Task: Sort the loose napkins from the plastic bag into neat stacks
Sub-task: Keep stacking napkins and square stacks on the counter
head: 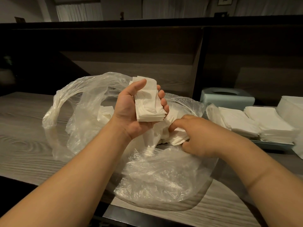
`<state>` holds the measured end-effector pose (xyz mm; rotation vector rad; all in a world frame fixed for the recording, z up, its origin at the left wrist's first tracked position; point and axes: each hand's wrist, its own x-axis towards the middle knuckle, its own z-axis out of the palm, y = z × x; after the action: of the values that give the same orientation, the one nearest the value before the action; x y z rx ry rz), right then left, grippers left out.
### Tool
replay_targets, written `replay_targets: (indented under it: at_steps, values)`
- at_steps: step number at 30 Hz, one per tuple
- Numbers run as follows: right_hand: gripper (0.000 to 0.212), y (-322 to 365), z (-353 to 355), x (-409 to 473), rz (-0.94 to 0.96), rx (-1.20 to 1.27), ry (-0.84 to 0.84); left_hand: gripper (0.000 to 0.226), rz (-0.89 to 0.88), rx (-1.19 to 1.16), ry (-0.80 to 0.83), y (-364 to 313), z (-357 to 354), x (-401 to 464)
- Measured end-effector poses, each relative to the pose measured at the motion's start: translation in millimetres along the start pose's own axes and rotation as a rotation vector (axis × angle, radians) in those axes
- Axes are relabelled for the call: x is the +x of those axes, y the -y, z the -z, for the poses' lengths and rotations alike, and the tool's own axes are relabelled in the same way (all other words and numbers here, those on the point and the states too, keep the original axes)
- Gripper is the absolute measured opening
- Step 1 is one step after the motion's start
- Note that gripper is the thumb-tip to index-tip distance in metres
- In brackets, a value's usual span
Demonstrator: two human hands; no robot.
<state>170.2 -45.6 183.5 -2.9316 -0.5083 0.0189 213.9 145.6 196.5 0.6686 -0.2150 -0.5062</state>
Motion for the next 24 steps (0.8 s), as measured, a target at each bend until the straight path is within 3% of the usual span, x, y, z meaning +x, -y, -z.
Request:
replay_targets:
  at_steps: [4, 10, 13, 17, 20, 24]
  values:
    - [0.035, -2, -3, 4, 0.001, -0.002, -0.100, 0.047, -0.002, 0.004, -0.003, 0, 0, 0]
    - [0.062, -5, -5, 6, -0.014, 0.027, -0.045, 0.046, -0.013, 0.010, -0.019, 0, -1, 0]
    - [0.063, -4, -5, 7, -0.026, 0.021, -0.044, 0.045, -0.015, 0.013, -0.027, 1, -1, 0]
    - [0.034, 0, -13, 10, 0.005, 0.007, -0.167, 0.043, -0.023, 0.019, -0.038, 1, -2, 0]
    - [0.028, -4, -18, 12, 0.035, -0.030, -0.208, 0.043, -0.020, 0.011, -0.047, 1, -2, 0]
    - [0.008, -5, -11, 11, 0.045, 0.124, -0.281, 0.045, -0.016, -0.014, -0.058, 1, -1, 0]
